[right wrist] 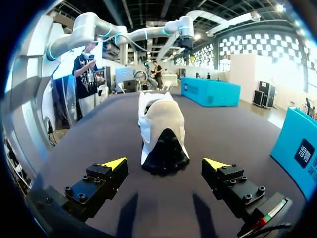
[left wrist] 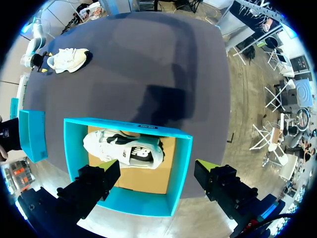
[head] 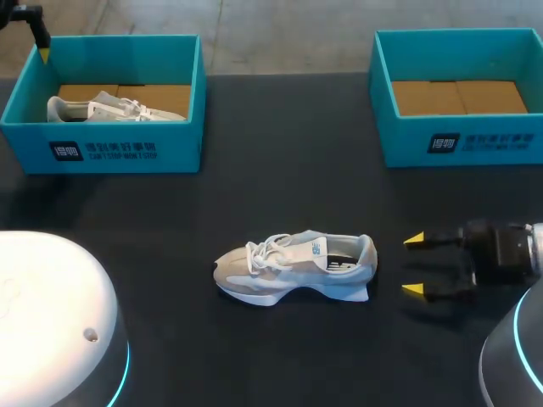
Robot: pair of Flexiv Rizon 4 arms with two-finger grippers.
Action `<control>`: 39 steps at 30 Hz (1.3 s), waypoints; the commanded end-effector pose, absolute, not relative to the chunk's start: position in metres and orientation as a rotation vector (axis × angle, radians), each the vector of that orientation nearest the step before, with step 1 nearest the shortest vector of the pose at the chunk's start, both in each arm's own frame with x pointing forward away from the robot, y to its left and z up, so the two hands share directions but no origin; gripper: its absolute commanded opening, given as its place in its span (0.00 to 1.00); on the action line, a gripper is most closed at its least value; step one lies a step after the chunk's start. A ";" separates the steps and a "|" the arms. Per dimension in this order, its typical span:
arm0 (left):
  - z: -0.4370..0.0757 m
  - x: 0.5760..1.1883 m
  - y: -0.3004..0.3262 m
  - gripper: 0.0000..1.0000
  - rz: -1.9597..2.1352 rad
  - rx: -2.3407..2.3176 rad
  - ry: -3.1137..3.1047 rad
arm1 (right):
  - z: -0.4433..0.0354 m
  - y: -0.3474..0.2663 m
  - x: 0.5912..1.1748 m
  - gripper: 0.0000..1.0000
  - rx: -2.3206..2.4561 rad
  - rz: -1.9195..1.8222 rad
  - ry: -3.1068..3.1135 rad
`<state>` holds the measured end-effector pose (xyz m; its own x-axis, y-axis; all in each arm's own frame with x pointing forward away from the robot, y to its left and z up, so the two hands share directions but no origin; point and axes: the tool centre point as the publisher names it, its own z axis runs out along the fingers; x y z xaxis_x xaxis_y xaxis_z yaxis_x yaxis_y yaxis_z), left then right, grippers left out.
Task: Take the shoe out of the shoebox, open the shoe tongue, remove and reinsert the insole, then place the shoe into the shoebox
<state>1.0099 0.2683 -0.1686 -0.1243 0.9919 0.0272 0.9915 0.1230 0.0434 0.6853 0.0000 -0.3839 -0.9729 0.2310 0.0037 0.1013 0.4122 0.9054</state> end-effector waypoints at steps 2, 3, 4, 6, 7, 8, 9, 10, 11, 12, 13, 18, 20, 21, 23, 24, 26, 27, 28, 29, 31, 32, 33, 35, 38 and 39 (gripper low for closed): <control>-0.168 1.008 0.268 1.00 0.084 2.073 2.347 | -0.388 0.013 0.692 1.00 0.309 1.619 2.527; -0.168 1.008 0.268 1.00 0.084 2.073 2.347 | -0.388 0.014 0.692 1.00 0.311 1.621 2.527; -0.168 1.008 0.268 1.00 0.084 2.073 2.347 | -0.388 0.016 0.693 1.00 0.314 1.624 2.525; -0.168 1.008 0.268 1.00 0.084 2.073 2.347 | -0.389 0.018 0.693 1.00 0.316 1.627 2.524; -0.168 1.008 0.268 1.00 0.084 2.073 2.347 | -0.389 0.020 0.694 1.00 0.321 1.629 2.523; -0.168 1.008 0.268 1.00 0.084 2.073 2.347 | -0.390 0.022 0.694 1.00 0.323 1.631 2.522; -0.168 1.008 0.268 1.00 0.084 2.073 2.347 | -0.390 0.024 0.695 1.00 0.323 1.634 2.521; -0.168 1.008 0.268 1.00 0.084 2.073 2.347 | -0.390 0.026 0.695 1.00 0.324 1.636 2.519; -0.168 1.008 0.268 1.00 0.084 2.073 2.347 | -0.390 0.027 0.695 1.00 0.320 1.643 2.514; -0.168 1.008 0.268 1.00 0.084 2.073 2.347 | -0.390 0.029 0.695 1.00 0.319 1.644 2.511; -0.168 1.008 0.268 1.00 0.084 2.073 2.347 | -0.390 0.031 0.695 1.00 0.318 1.645 2.509; -0.168 1.008 0.268 1.00 0.084 2.073 2.347 | -0.393 0.039 0.695 1.00 0.305 1.647 2.506; -0.168 1.008 0.268 1.00 0.084 2.073 2.347 | -0.395 0.042 0.694 1.00 0.302 1.643 2.507; -0.168 1.008 0.268 1.00 0.084 2.073 2.347 | -0.396 0.042 0.693 1.00 0.303 1.654 2.498; -0.168 1.008 0.268 1.00 0.084 2.073 2.347 | -0.396 0.042 0.693 1.00 0.303 1.654 2.498; -0.168 1.008 0.268 1.00 0.084 2.073 2.347 | -0.396 0.042 0.693 1.00 0.303 1.654 2.498; -0.168 1.008 0.268 1.00 0.084 2.073 2.347 | -0.396 0.042 0.693 1.00 0.303 1.654 2.498; -0.168 1.008 0.268 1.00 0.084 2.073 2.347 | -0.396 0.042 0.693 1.00 0.303 1.654 2.498; -0.168 1.008 0.268 1.00 0.084 2.073 2.347 | -0.396 0.042 0.693 1.00 0.303 1.654 2.498; -0.168 1.008 0.268 1.00 0.084 2.073 2.347 | -0.396 0.042 0.693 1.00 0.303 1.654 2.498; -0.168 1.008 0.268 1.00 0.084 2.073 2.347 | -0.396 0.042 0.693 1.00 0.303 1.654 2.498; -0.168 1.008 0.268 1.00 0.084 2.073 2.347 | -0.396 0.042 0.693 1.00 0.303 1.654 2.498; -0.168 1.008 0.268 1.00 0.084 2.073 2.347 | -0.396 0.042 0.693 1.00 0.303 1.654 2.498; -0.168 1.008 0.268 1.00 0.084 2.073 2.347 | -0.395 0.042 0.692 1.00 0.301 1.648 2.502; -0.168 1.008 0.268 1.00 0.084 2.073 2.347 | -0.397 0.046 0.689 1.00 0.306 1.636 2.509; -0.168 1.008 0.268 1.00 0.084 2.073 2.347 | -0.398 0.047 0.689 1.00 0.308 1.634 2.509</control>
<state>1.0099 0.2683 -0.1686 -0.1243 0.9919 0.0272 0.9915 0.1230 0.0434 0.6915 0.0421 -0.3981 -0.9724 0.2334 0.0036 0.0958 0.3853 0.9178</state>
